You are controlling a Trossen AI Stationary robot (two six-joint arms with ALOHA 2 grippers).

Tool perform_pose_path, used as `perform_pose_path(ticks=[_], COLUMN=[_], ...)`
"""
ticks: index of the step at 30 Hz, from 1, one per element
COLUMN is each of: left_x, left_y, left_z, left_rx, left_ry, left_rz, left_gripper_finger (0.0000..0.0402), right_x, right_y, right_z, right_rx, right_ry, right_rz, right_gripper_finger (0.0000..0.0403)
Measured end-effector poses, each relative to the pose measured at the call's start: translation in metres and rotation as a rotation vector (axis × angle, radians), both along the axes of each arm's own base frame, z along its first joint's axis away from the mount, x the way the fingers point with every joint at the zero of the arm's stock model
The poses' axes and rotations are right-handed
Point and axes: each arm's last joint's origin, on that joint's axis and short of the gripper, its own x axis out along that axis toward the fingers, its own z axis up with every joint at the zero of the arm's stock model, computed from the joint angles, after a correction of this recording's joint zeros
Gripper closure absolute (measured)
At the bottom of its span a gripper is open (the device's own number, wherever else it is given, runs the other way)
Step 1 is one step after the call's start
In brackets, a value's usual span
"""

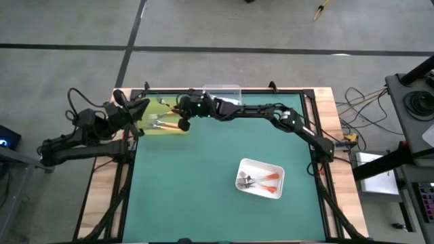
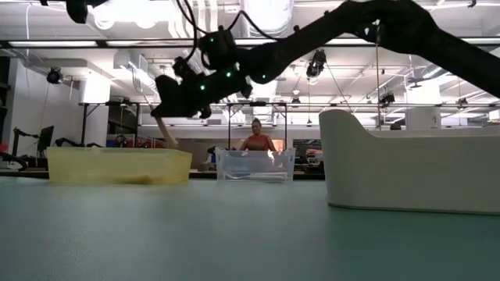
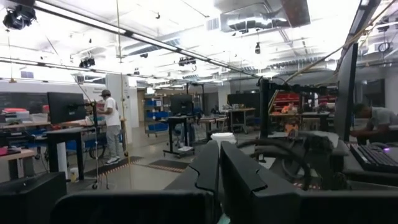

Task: Sort silverware by color (type)
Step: Put the light orange into the yellow bin

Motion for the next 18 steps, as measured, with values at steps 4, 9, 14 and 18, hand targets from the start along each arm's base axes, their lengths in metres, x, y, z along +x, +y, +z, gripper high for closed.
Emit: perform_pose_path(ticks=[4, 9, 14, 18], left_x=[-0.003, -0.003, -0.002, -0.002], left_y=[0.0, -0.001, 0.0, 0.0], left_z=[0.0, -0.001, -0.001, -0.001], left_rx=[0.002, 0.002, 0.009, 0.01], left_ry=[-0.011, -0.012, -0.004, -0.002], left_rz=[0.0, 0.0, 0.003, 0.004], left_gripper_finger=[0.0402, 0.0402, 0.0402, 0.0402], right_x=[0.004, 0.006, 0.006, 0.006], right_y=[-0.002, -0.001, -0.001, -0.001], right_z=[-0.016, -0.025, -0.027, -0.027], right_rx=[-0.016, -0.013, -0.018, -0.018], right_ry=[0.009, 0.016, 0.022, 0.023], right_rz=[0.025, 0.03, 0.032, 0.032], right_gripper_finger=[0.0369, 0.0369, 0.0361, 0.0324])
